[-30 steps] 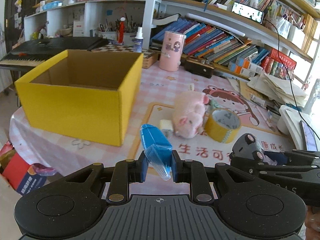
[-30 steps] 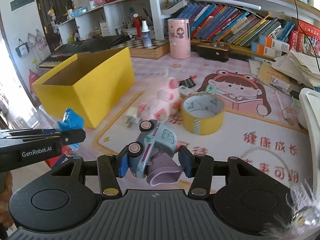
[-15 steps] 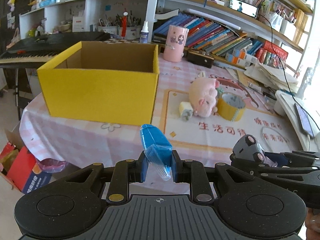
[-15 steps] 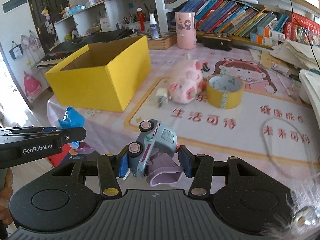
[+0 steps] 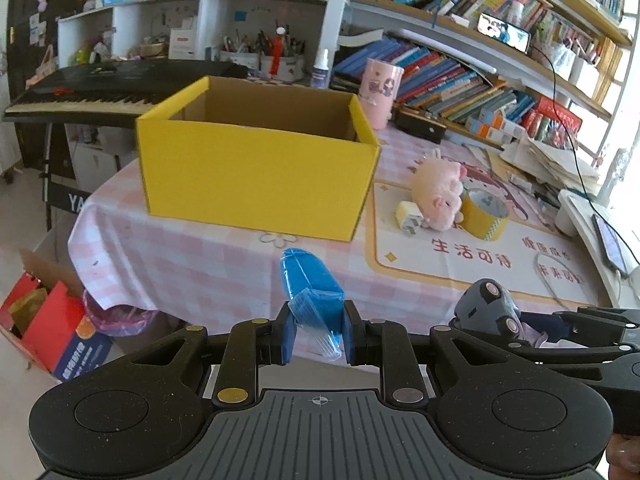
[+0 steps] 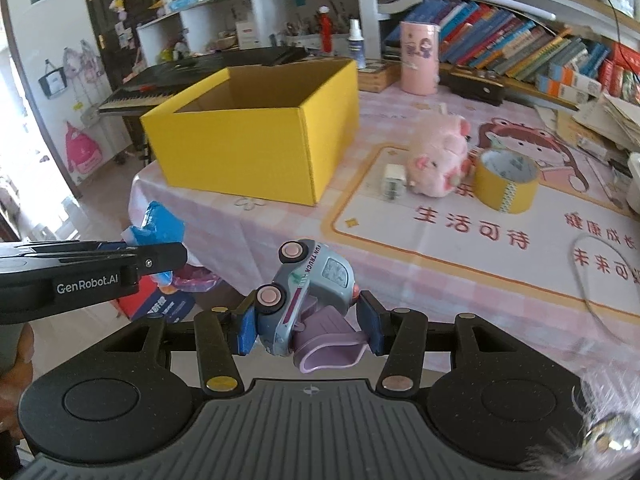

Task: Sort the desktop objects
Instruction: 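Carry the blue bag and toy car with both grippers over the yellow box, then open the left gripper to drop the bag while the right gripper releases the car into the box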

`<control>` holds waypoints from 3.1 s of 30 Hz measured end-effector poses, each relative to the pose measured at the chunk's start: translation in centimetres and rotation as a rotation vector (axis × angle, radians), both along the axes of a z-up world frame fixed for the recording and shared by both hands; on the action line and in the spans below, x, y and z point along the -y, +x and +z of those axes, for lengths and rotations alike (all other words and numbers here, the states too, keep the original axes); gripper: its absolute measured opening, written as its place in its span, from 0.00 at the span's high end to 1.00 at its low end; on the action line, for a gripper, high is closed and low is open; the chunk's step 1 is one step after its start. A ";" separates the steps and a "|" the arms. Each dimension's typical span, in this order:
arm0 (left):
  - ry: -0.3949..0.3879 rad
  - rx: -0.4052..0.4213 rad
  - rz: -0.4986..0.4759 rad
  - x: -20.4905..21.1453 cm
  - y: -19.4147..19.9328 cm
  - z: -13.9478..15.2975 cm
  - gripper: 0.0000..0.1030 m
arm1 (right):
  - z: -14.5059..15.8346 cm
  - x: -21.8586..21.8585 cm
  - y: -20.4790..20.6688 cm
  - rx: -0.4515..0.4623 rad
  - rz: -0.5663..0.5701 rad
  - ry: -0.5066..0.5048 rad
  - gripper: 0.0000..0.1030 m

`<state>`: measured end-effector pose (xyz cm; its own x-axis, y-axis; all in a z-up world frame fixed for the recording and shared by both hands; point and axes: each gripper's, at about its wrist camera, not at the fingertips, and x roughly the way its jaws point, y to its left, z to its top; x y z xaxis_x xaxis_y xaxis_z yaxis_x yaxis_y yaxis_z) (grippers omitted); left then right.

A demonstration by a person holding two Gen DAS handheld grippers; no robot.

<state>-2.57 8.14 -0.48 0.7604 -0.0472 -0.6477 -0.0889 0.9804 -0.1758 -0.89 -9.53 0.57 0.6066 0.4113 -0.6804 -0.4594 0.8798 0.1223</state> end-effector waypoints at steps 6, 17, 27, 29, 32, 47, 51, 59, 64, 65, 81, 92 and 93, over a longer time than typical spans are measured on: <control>-0.008 0.011 0.033 -1.6 -0.6 0.1 0.79 | 0.2 -1.8 -0.3 0.018 0.038 -0.006 0.54; -0.011 0.017 0.068 -3.5 -1.1 0.0 0.79 | 0.3 -4.1 -0.1 0.026 0.090 -0.018 0.54; -0.013 0.010 0.097 -4.8 -1.3 -0.1 0.79 | 0.2 -5.6 0.5 0.013 0.125 -0.022 0.54; -0.014 0.008 0.102 -5.1 -1.3 -0.2 0.79 | 0.2 -5.9 0.7 0.009 0.129 -0.022 0.54; -0.014 0.007 0.107 -5.4 -1.3 -0.2 0.79 | 0.1 -6.1 0.8 0.003 0.133 -0.022 0.54; 0.012 0.020 0.089 -5.3 -0.5 0.2 0.79 | 0.2 -6.7 1.9 0.012 0.130 -0.019 0.54; 0.024 0.039 0.089 -5.2 -0.1 0.5 0.79 | 0.5 -6.7 2.5 0.033 0.126 -0.009 0.54; 0.057 0.108 0.098 -5.2 2.2 2.4 0.79 | 2.9 -6.5 5.5 0.144 0.114 0.055 0.54; 0.089 0.165 0.098 -4.8 4.5 4.0 0.79 | 4.8 -6.7 8.4 0.195 0.123 0.094 0.54; 0.094 0.175 0.099 -4.8 4.9 4.3 0.79 | 5.1 -6.8 9.0 0.203 0.125 0.100 0.53; 0.101 0.165 0.185 -5.7 12.5 4.4 0.79 | 5.1 -7.7 19.3 0.205 0.213 0.062 0.54; 0.116 0.071 0.209 -5.4 16.3 2.7 0.79 | 3.0 -10.2 25.2 0.168 0.341 -0.018 0.54; 0.115 0.061 0.211 -5.5 16.7 2.5 0.79 | 2.9 -10.5 25.6 0.171 0.356 -0.027 0.55</control>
